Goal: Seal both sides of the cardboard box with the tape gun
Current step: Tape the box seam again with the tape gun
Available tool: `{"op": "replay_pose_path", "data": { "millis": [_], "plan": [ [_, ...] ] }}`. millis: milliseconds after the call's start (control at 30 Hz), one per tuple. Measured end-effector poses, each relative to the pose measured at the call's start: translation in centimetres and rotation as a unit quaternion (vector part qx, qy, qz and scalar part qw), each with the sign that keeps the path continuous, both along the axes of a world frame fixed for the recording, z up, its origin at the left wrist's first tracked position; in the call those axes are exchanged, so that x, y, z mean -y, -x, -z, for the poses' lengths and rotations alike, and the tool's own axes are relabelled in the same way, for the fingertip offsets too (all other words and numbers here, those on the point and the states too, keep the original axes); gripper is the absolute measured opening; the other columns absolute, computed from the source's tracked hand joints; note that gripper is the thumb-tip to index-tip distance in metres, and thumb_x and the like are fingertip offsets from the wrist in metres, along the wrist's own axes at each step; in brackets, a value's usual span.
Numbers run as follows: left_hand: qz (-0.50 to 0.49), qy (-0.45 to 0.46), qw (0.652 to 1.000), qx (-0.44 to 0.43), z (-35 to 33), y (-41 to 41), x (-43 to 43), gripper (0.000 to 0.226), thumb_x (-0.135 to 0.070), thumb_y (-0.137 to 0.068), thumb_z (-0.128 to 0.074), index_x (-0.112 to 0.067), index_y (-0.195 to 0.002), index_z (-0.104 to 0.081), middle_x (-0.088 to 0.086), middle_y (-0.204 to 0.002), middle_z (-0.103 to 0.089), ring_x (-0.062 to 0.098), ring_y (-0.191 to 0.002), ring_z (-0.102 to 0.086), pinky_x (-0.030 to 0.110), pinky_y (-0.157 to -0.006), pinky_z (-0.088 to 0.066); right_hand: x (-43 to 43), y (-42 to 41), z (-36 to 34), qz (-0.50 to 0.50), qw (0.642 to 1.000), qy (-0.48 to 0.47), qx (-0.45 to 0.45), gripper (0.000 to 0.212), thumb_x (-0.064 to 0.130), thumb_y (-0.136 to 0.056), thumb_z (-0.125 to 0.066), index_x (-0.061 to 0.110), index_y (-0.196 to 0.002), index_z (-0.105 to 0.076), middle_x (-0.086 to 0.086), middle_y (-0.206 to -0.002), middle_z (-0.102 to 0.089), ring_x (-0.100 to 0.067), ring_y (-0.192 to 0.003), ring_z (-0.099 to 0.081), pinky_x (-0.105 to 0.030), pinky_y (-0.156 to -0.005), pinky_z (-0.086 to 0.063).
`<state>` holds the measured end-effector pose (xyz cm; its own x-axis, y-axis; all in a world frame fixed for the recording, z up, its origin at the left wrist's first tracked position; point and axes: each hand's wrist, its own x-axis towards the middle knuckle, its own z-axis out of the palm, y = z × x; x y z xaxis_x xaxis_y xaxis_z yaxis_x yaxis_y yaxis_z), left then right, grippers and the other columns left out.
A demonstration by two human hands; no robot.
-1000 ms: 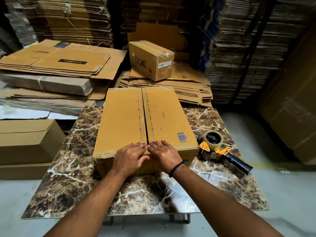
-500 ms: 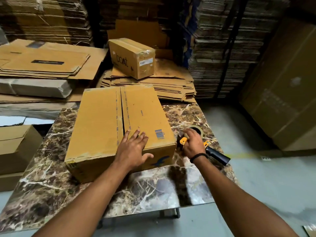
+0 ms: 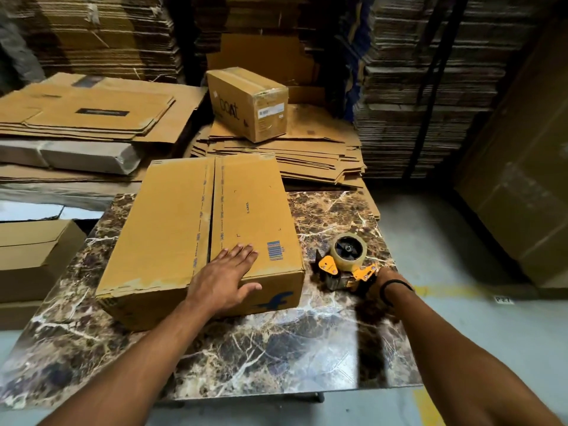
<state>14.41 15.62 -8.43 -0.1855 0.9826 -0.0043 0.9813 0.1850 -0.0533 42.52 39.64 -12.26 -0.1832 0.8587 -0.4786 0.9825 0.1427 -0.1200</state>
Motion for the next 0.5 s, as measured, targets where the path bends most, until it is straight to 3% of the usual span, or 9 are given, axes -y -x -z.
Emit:
{"op": "replay_pose_path", "data": {
  "millis": [67,167,233,300,367,400,500],
  "plan": [
    [-0.005,-0.002,1.0,-0.001,0.0,-0.1,-0.1,0.085,-0.077,-0.072,0.007,-0.029,-0.142,0.011,-0.008,-0.15,0.009,0.005,-0.136,0.009,0.029,-0.111,0.004,-0.8,-0.1,-0.5,-0.035,0.999,0.036,0.007,0.029,0.029,-0.074,-0.076,0.013,-0.094,-0.063,-0.01,-0.103,-0.063,-0.028,-0.102,-0.062,-0.031,-0.072,-0.047],
    [-0.012,0.004,1.0,-0.002,-0.1,-0.2,0.0,0.082,-0.076,-0.075,0.001,-0.03,-0.143,0.01,-0.009,-0.151,0.009,0.006,-0.138,0.006,0.03,-0.112,0.004,-1.8,-0.5,0.4,-0.063,0.991,0.117,0.022,0.092,0.068,-0.041,-0.081,0.02,-0.117,-0.06,-0.003,-0.116,-0.061,-0.022,-0.109,-0.058,-0.031,-0.09,-0.047],
    [-0.015,0.002,1.0,-0.001,-0.2,-0.3,0.1,0.083,-0.076,-0.075,0.0,-0.03,-0.143,0.009,-0.009,-0.15,0.008,0.006,-0.139,0.005,0.029,-0.112,0.003,-3.4,-1.6,3.3,-0.027,0.979,0.193,-0.056,0.106,0.066,-0.029,-0.086,0.019,-0.12,-0.059,-0.002,-0.118,-0.063,-0.024,-0.107,-0.06,-0.034,-0.095,-0.048],
    [-0.018,-0.004,1.0,0.006,-0.4,-0.5,0.1,0.083,-0.077,-0.074,-0.001,-0.031,-0.142,0.008,-0.01,-0.15,0.007,0.006,-0.138,0.004,0.029,-0.111,0.003,-2.4,-2.1,2.9,0.026,0.958,0.263,-0.112,0.099,0.056,-0.026,-0.091,0.013,-0.11,-0.063,-0.007,-0.108,-0.069,-0.028,-0.097,-0.066,-0.037,-0.09,-0.053],
    [-0.021,-0.006,1.0,0.009,-0.5,-0.6,0.0,0.082,-0.077,-0.075,-0.004,-0.031,-0.142,0.008,-0.011,-0.15,0.007,0.005,-0.137,0.005,0.028,-0.11,0.003,-0.8,-2.5,2.3,0.05,0.937,0.307,-0.161,0.063,0.047,-0.047,-0.09,0.012,-0.093,-0.065,-0.008,-0.091,-0.07,-0.026,-0.084,-0.067,-0.033,-0.077,-0.054],
    [-0.021,-0.002,1.0,0.006,-0.4,-0.6,0.0,0.081,-0.076,-0.076,-0.005,-0.032,-0.142,0.008,-0.011,-0.15,0.007,0.005,-0.136,0.006,0.028,-0.11,0.004,-0.4,-2.8,2.5,0.072,0.911,0.358,-0.192,0.049,0.041,-0.057,-0.087,0.01,-0.086,-0.063,-0.007,-0.082,-0.067,-0.024,-0.074,-0.064,-0.031,-0.07,-0.052],
    [-0.022,0.002,1.0,0.005,-0.1,-0.3,-0.1,0.085,-0.079,-0.072,0.002,-0.032,-0.143,0.008,-0.01,-0.151,0.006,0.006,-0.138,0.005,0.029,-0.111,0.003,0.7,-2.9,3.2,0.135,0.779,0.523,-0.317,0.03,0.024,-0.073,-0.079,0.006,-0.081,-0.057,-0.008,-0.072,-0.057,-0.022,-0.062,-0.055,-0.032,-0.06,-0.048]
  ]
}}
